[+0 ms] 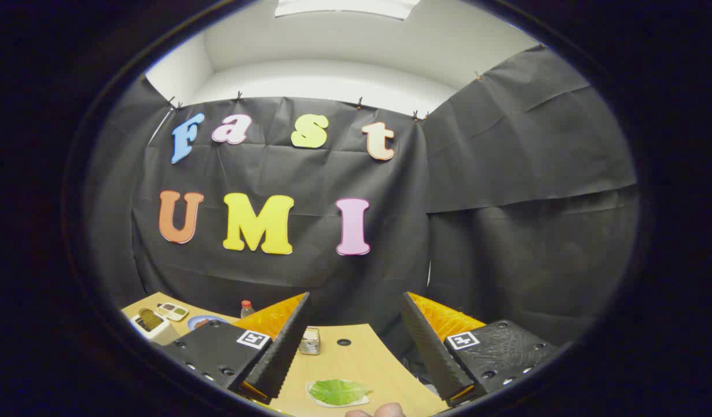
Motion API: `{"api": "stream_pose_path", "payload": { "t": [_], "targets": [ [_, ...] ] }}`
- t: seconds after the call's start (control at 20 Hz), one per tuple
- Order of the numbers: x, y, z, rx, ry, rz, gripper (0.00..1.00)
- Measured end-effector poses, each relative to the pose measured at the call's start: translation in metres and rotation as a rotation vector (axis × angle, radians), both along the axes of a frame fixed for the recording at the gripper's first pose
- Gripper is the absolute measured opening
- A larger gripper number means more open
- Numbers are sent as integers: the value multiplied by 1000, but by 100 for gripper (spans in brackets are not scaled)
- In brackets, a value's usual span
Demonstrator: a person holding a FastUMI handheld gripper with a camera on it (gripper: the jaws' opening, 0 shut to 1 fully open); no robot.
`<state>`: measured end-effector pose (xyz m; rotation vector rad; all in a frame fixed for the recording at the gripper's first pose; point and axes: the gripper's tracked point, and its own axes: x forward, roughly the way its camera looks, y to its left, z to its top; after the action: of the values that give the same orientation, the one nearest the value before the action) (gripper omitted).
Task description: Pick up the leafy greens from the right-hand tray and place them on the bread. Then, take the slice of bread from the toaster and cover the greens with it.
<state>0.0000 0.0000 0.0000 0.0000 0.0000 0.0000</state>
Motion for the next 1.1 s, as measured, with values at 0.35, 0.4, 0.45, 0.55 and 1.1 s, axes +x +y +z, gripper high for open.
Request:
{"api": "stream_pose_path", "payload": {
  "t": [0.35, 0.4, 0.45, 0.55, 1.1],
  "targets": [
    [-10, 17, 7, -18, -18, 32, 95],
    [-11, 20, 8, -15, -23, 37, 95],
    [-13, 22, 9, -9, -23, 43, 95],
    [-13, 24, 8, -10, -21, 47, 95],
    [-4, 17, -33, -27, 42, 96, 95]
  ]
}}
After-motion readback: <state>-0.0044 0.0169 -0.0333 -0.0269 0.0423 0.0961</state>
